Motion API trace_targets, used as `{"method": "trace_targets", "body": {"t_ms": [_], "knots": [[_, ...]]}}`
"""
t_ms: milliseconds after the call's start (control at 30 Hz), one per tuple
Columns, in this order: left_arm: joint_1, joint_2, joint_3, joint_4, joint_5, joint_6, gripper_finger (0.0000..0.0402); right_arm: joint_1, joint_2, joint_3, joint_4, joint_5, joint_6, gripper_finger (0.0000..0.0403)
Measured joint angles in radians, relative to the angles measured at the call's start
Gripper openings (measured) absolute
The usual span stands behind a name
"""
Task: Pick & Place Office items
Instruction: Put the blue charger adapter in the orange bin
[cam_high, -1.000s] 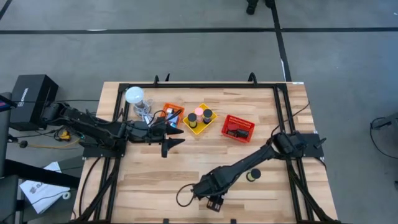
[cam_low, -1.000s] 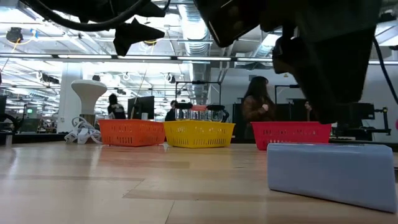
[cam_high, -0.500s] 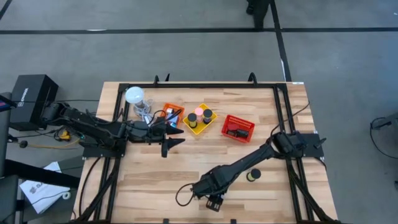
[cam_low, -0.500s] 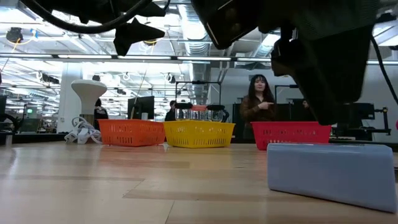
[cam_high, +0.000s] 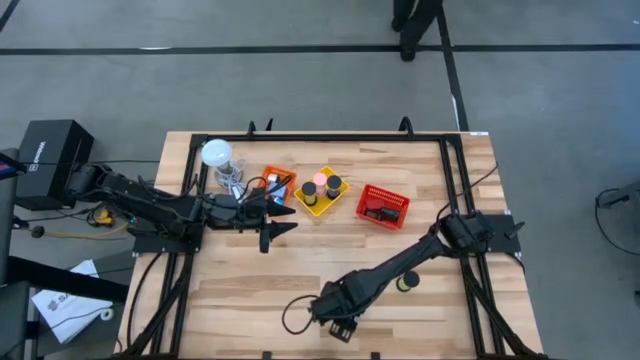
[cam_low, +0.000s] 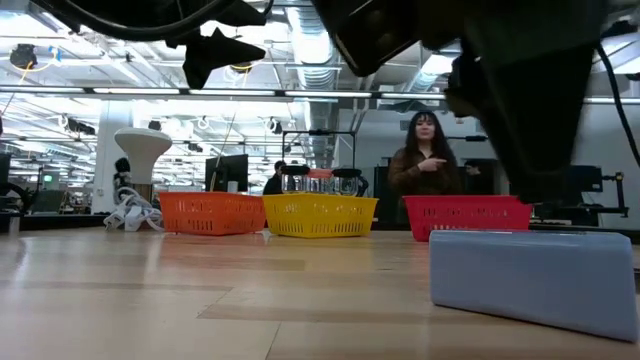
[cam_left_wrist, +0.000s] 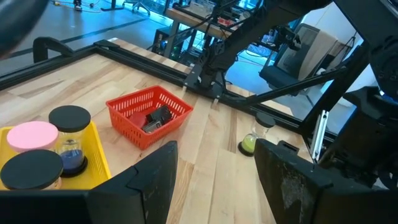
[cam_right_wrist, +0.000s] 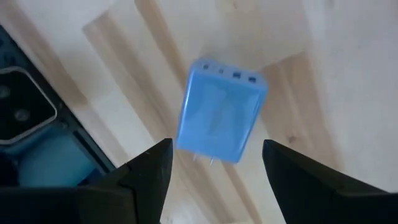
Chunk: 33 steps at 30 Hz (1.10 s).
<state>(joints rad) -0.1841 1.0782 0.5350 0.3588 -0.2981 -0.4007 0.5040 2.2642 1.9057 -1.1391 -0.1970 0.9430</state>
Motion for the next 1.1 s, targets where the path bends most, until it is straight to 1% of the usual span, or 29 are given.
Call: {"method": "trace_targets", "body": {"t_ms": [133, 300, 667, 833, 967, 1100], "knots": [[0.000, 0.000, 0.000, 0.002, 0.000, 0.000, 0.0210, -0.004, 0.000, 0.000, 0.011, 0.002, -0.012, 0.0240], [0.000, 0.000, 0.000, 0.002, 0.000, 0.000, 0.0210, -0.007, 0.000, 0.000, 0.014, -0.005, -0.072, 0.0240], [0.000, 0.000, 0.000, 0.007, 0.000, 0.000, 0.0210, -0.007, 0.000, 0.000, 0.010, 0.012, -0.079, 0.0240], [0.000, 0.000, 0.000, 0.009, 0.000, 0.000, 0.0210, -0.006, 0.000, 0.000, 0.010, 0.013, -0.031, 0.0240], [0.000, 0.000, 0.000, 0.010, 0.000, 0.000, 0.0210, 0.003, 0.000, 0.000, 0.010, 0.015, -0.024, 0.0240], [0.000, 0.000, 0.000, 0.010, 0.000, 0.000, 0.0210, 0.013, 0.000, 0.000, 0.001, 0.051, 0.017, 0.0240]]}}
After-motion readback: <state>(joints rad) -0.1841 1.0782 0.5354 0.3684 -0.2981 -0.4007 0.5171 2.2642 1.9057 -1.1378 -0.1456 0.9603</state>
